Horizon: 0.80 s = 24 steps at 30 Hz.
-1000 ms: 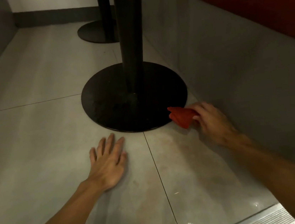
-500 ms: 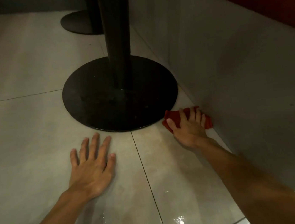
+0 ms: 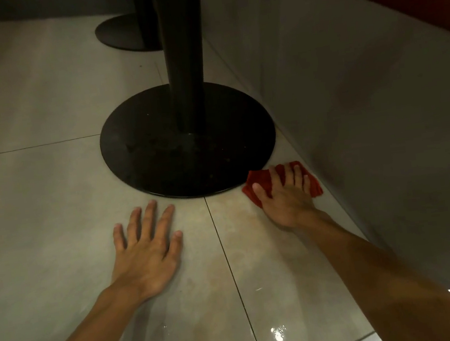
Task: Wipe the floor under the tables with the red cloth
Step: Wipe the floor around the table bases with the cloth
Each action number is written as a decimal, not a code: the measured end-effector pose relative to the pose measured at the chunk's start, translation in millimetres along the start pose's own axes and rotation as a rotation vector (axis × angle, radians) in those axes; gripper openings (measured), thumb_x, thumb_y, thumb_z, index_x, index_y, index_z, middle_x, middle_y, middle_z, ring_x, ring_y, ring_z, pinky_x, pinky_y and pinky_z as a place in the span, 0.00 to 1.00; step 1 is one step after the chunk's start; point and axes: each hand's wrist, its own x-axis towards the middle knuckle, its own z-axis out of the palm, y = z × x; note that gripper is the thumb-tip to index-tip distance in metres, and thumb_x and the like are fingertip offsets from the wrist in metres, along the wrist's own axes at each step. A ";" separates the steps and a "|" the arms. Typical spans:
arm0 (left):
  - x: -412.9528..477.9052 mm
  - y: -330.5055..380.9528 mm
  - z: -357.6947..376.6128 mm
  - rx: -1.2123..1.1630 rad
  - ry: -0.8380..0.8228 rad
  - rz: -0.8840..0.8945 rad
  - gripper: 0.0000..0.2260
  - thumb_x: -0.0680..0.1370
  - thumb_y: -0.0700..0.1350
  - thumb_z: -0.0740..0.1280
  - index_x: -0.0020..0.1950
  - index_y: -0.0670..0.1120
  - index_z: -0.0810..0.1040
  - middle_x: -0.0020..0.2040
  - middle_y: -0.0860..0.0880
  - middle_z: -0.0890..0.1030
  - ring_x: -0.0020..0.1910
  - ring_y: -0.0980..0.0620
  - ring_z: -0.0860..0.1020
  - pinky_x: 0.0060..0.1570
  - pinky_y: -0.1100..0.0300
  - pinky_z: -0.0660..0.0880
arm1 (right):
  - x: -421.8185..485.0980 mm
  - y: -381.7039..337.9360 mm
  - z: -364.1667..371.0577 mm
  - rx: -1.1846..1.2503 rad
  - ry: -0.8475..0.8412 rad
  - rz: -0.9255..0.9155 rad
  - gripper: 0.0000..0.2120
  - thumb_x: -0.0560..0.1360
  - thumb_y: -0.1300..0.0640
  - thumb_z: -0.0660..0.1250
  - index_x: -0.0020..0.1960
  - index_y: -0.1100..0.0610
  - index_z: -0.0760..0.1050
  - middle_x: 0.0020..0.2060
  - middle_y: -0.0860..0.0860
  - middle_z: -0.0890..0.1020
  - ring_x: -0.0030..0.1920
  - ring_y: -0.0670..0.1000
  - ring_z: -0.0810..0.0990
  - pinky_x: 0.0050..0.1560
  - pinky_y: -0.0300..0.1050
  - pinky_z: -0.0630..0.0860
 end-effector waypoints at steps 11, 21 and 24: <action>-0.7 -1.3 -5.7 -0.065 -0.002 0.010 0.36 0.71 0.69 0.31 0.77 0.59 0.34 0.78 0.55 0.33 0.76 0.53 0.32 0.73 0.48 0.31 | -36.9 -28.1 10.7 0.111 -0.008 -0.146 0.43 0.76 0.30 0.49 0.79 0.54 0.37 0.79 0.55 0.42 0.78 0.54 0.36 0.77 0.55 0.37; -14.4 -31.9 -13.0 -0.022 -0.035 -0.119 0.41 0.69 0.75 0.34 0.77 0.58 0.33 0.77 0.55 0.32 0.76 0.48 0.33 0.72 0.42 0.33 | -25.4 -17.7 2.0 0.015 0.112 0.027 0.43 0.74 0.26 0.47 0.78 0.54 0.49 0.77 0.61 0.49 0.77 0.63 0.44 0.76 0.61 0.40; -14.7 -32.3 -10.1 -0.025 -0.049 -0.107 0.39 0.69 0.75 0.33 0.76 0.59 0.30 0.76 0.56 0.29 0.75 0.48 0.30 0.72 0.41 0.31 | -31.3 -38.7 5.2 0.046 0.055 0.007 0.40 0.75 0.29 0.49 0.78 0.52 0.50 0.77 0.61 0.50 0.77 0.64 0.45 0.76 0.62 0.41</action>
